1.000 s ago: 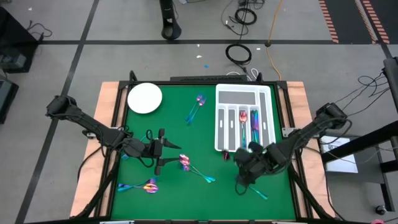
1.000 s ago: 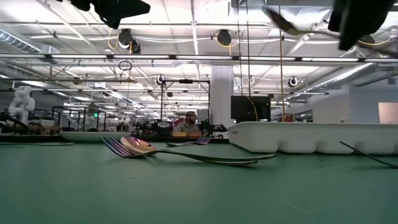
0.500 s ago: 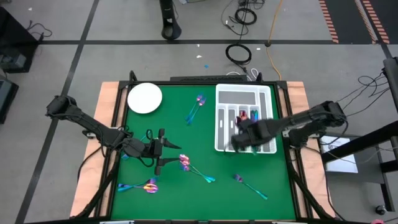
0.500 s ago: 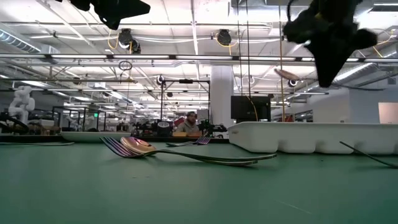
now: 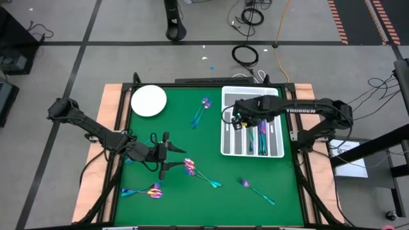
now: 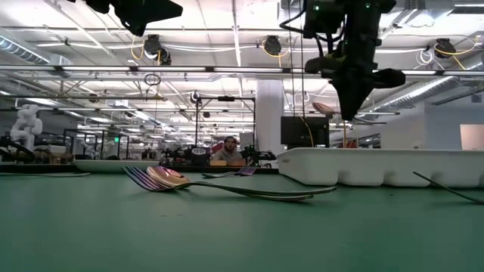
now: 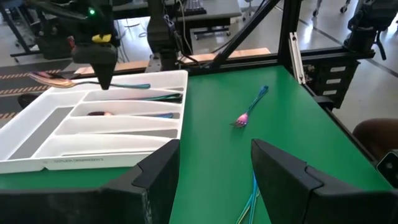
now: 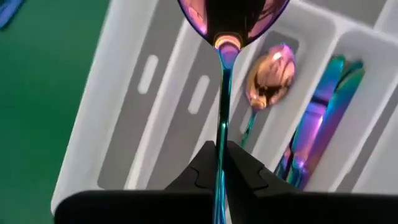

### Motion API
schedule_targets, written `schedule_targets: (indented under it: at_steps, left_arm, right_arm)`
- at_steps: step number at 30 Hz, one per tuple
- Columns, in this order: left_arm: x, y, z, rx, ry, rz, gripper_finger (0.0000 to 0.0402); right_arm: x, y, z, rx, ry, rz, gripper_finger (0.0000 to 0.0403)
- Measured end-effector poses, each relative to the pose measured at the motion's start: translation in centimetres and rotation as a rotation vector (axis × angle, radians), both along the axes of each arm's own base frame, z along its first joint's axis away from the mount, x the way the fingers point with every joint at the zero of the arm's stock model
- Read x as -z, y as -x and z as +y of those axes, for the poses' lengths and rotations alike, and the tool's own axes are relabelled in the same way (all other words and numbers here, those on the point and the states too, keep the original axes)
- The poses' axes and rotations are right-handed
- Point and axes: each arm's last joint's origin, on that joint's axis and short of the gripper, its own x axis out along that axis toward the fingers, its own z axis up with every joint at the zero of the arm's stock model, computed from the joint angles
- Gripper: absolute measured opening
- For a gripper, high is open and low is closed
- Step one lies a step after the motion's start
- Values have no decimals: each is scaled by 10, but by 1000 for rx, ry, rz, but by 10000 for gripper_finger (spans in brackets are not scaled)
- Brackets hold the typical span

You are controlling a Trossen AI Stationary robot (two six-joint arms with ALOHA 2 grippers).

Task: Sort silverware
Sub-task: Put the blue spoon into the white cutlery tray

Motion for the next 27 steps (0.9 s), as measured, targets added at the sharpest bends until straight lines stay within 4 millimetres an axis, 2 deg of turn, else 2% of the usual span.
schedule_targets:
  at_steps: [4, 12, 21, 27]
  left_arm:
    - [2, 1, 0, 1, -13, 21, 200]
    - [2, 1, 0, 1, -16, 23, 200]
    - [2, 1, 0, 6, -34, 22, 200]
    - [2, 1, 0, 6, -34, 22, 200]
  right_arm:
    - [2, 5, -4, 65, -35, 24, 0]
    - [39, 11, -3, 157, -124, 9, 0]
    - [67, 28, -10, 230, -138, 66, 0]
    - [80, 30, -10, 233, -134, 31, 0]
